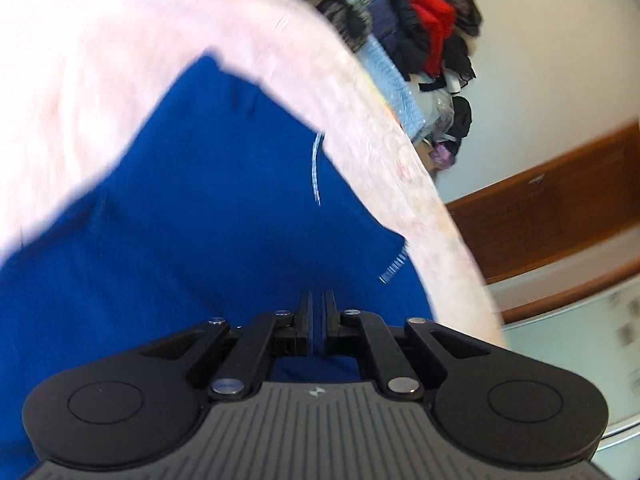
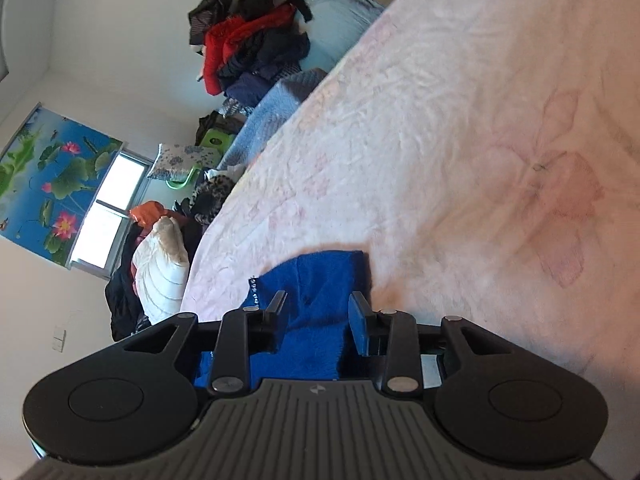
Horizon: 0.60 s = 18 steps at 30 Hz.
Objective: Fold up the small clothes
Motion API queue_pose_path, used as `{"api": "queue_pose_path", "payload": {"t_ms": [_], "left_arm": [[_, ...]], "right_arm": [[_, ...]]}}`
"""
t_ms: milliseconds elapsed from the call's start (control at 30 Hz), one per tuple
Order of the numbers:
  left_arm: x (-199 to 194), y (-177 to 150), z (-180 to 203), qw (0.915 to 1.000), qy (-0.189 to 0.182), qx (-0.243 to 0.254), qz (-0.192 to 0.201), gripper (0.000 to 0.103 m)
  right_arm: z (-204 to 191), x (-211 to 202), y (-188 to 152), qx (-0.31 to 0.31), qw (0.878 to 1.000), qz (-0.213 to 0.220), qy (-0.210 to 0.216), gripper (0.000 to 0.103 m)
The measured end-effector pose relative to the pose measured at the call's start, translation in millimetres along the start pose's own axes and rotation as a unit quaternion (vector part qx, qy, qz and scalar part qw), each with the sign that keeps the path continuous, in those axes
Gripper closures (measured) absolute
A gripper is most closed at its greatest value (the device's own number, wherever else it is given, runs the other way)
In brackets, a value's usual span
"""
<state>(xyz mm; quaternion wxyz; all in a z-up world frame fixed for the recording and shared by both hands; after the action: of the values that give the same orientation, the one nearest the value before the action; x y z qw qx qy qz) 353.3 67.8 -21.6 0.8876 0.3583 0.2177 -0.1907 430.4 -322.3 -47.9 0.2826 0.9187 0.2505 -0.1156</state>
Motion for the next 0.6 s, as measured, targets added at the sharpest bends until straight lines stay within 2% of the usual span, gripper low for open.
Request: {"api": "queue_pose_path", "payload": {"t_ms": [33, 100, 133, 167, 233, 267, 300, 367, 433, 467, 533, 567, 600], "left_arm": [[8, 7, 4, 0.9978, 0.016, 0.060, 0.025, 0.099], [29, 14, 4, 0.9801, 0.074, 0.176, 0.054, 0.099], [40, 16, -1, 0.9684, 0.107, 0.217, 0.063, 0.099], [52, 15, -6, 0.9623, 0.122, 0.236, 0.056, 0.099], [67, 12, -15, 0.9640, 0.131, 0.228, 0.039, 0.099], [67, 13, -19, 0.9646, 0.129, 0.224, 0.049, 0.099], [68, 15, -23, 0.9646, 0.132, 0.222, 0.049, 0.099], [68, 16, -24, 0.9661, 0.128, 0.220, 0.044, 0.099], [70, 17, -24, 0.9615, 0.124, 0.240, 0.048, 0.099], [72, 18, -22, 0.9582, 0.125, 0.252, 0.054, 0.099], [73, 18, -20, 0.9499, 0.131, 0.278, 0.060, 0.099], [74, 18, -17, 0.9495, 0.135, 0.279, 0.053, 0.099], [72, 20, -17, 0.9528, 0.136, 0.268, 0.041, 0.099]], "right_arm": [[-9, 0, -3, -0.020, 1.000, 0.001, 0.005, 0.067], [-28, 5, -16, -0.070, 0.997, -0.011, 0.015, 0.067], [-37, 10, -25, -0.080, 0.996, -0.025, 0.023, 0.067], [-42, 17, -35, -0.082, 0.995, -0.045, 0.030, 0.062], [-43, 32, -56, -0.093, 0.991, -0.088, 0.022, 0.057], [-38, 39, -64, -0.106, 0.989, -0.101, 0.006, 0.056], [-30, 44, -72, -0.123, 0.986, -0.115, -0.018, 0.064], [-26, 44, -76, -0.135, 0.985, -0.110, -0.011, 0.072], [-16, 42, -73, -0.126, 0.986, -0.110, -0.024, 0.096], [-8, 41, -73, -0.123, 0.986, -0.108, -0.034, 0.102], [-1, 38, -72, -0.085, 0.991, -0.106, -0.015, 0.102], [0, 36, -72, -0.069, 0.991, -0.109, -0.018, 0.102], [-2, 32, -72, -0.067, 0.991, -0.110, -0.025, 0.098]]}}
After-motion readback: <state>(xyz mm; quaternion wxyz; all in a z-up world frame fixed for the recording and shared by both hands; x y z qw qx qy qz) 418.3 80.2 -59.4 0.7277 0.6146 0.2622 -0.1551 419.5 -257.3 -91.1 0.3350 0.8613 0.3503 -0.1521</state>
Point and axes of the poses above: each gripper's, at about its wrist camera, not at the fingertips, and x roughly the way its jaws point, z to its right, y to its top, the point moved 10 cm from there along x, roughly the way its jaws point, and after that the axes turned 13 degrees about z, right-handed, at the moved point
